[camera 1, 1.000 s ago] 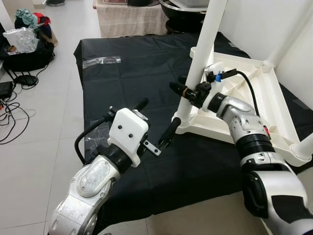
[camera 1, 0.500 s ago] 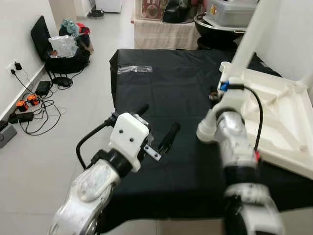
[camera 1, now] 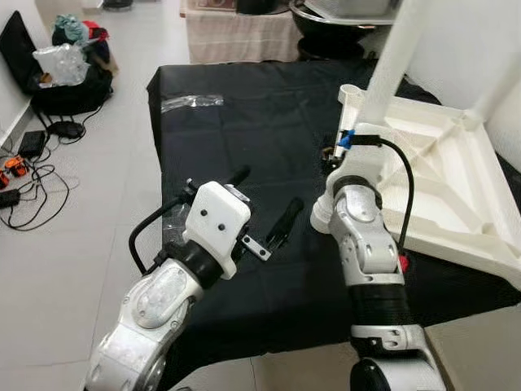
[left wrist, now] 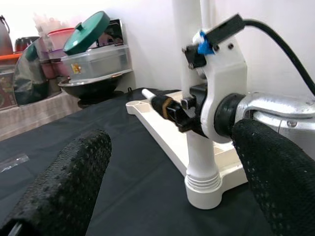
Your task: Building children table
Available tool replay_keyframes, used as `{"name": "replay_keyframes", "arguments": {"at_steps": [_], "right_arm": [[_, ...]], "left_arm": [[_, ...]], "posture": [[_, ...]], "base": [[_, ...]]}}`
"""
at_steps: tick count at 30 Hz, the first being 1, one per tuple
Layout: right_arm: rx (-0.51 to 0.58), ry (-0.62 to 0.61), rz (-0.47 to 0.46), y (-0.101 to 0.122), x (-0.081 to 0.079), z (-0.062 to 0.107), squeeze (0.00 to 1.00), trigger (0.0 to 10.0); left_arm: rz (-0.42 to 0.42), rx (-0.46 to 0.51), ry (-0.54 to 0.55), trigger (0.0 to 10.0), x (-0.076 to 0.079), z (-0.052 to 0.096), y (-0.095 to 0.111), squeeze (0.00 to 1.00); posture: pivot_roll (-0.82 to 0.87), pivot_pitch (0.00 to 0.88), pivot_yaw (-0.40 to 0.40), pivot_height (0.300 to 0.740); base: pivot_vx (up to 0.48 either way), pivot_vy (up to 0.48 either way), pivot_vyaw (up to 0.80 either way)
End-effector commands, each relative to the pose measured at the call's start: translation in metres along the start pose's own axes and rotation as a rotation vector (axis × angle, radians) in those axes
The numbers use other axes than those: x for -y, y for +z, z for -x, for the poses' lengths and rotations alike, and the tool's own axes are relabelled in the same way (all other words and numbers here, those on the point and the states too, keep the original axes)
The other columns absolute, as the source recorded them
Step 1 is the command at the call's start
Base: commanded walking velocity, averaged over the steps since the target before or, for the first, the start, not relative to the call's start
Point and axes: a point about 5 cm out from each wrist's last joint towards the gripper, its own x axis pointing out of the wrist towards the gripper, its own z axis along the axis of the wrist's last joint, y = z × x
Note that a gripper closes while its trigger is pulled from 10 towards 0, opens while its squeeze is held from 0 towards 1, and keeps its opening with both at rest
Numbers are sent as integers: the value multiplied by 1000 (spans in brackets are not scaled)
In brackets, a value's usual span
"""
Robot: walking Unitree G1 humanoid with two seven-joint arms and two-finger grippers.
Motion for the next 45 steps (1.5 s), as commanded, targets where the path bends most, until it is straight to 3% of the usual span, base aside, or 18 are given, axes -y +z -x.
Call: {"name": "replay_keyframes", "arguments": {"at_steps": [1, 4, 6, 8, 10, 11, 13, 16, 23, 28, 29, 30, 31, 37, 39, 44, 45], "right_arm": [[24, 64, -9, 11, 5, -4, 0, 10000], [-9, 197, 18, 9, 16, -12, 0, 10000], [-60, 368, -11, 6, 22, -13, 0, 10000], [-60, 368, -11, 6, 22, -13, 0, 10000], [-91, 522, -26, 4, 31, -11, 0, 10000], [-91, 522, -26, 4, 31, -11, 0, 10000], [-136, 722, -57, -1, 41, -5, 0, 10000], [-160, 822, -67, -4, 46, -4, 0, 10000], [-200, 870, -95, -16, 44, -21, 0, 10000], [-200, 902, -130, -23, 33, -29, 0, 10000], [-201, 872, -142, -23, 33, -32, 0, 3059], [-201, 872, -142, -23, 33, -32, 0, 3059], [-197, 868, -152, -23, 32, -33, 0, 0], [-163, 790, -123, -22, 39, -37, 0, 0], [-124, 678, -89, -25, 52, -33, 0, 0], [-97, 526, -1, -34, 57, -20, 0, 0], [-102, 427, 43, -38, 57, -17, 0, 0]], "left_arm": [[2, -1, 2, 10000, 2, 1, -1, 0], [3, -1, 4, 10000, 2, 1, -1, 0], [2, -1, 4, 10000, 1, 0, -1, 0], [2, -1, 4, 10000, 1, 0, -1, 0], [1, -1, 5, 10000, 1, 0, -1, 0], [1, -1, 5, 10000, 1, 0, -1, 0], [1, -1, 5, 10000, 1, 0, -1, 0], [2, 0, 4, 10000, 1, 0, -1, 0], [1, 6, 0, 10000, 1, -1, 1, 0], [30, -2, -34, 10000, 6, 0, 0, 0], [32, -4, -39, 10000, 7, 0, 0, 0], [32, -4, -39, 10000, 7, 0, 0, 0], [35, -5, -40, 10000, 8, 0, 0, 0], [33, -6, -36, 10000, 7, 1, 0, 0], [31, -7, -33, 10000, 7, 0, -1, 0], [30, -6, -34, 10000, 7, 0, -1, 0], [30, -5, -35, 10000, 6, 0, -1, 0]], "posture": [[68, 76, -82, 740], [68, 76, -82, 740], [70, 84, -82, 740], [70, 84, -82, 740], [68, 85, -82, 740], [68, 85, -82, 740], [70, 89, -80, 740], [70, 89, -80, 740], [80, 90, -80, 740], [84, 92, -83, 740], [87, 94, -80, 740], [87, 94, -80, 740], [88, 94, -81, 740], [91, 96, -84, 740], [81, 99, -81, 740], [74, 105, -78, 740], [73, 104, -78, 740]], "base": [[0, 0, 0], [0, 0, 0], [0, 0, 0], [0, 0, 0], [0, 0, 0], [0, 0, 0], [0, 0, 0], [0, 0, 0], [0, 0, 0], [0, 0, 0], [0, 0, 0], [0, 0, 0], [0, 0, 0], [0, 0, 0], [0, 0, 0], [0, 0, 0], [0, 0, 0]]}}
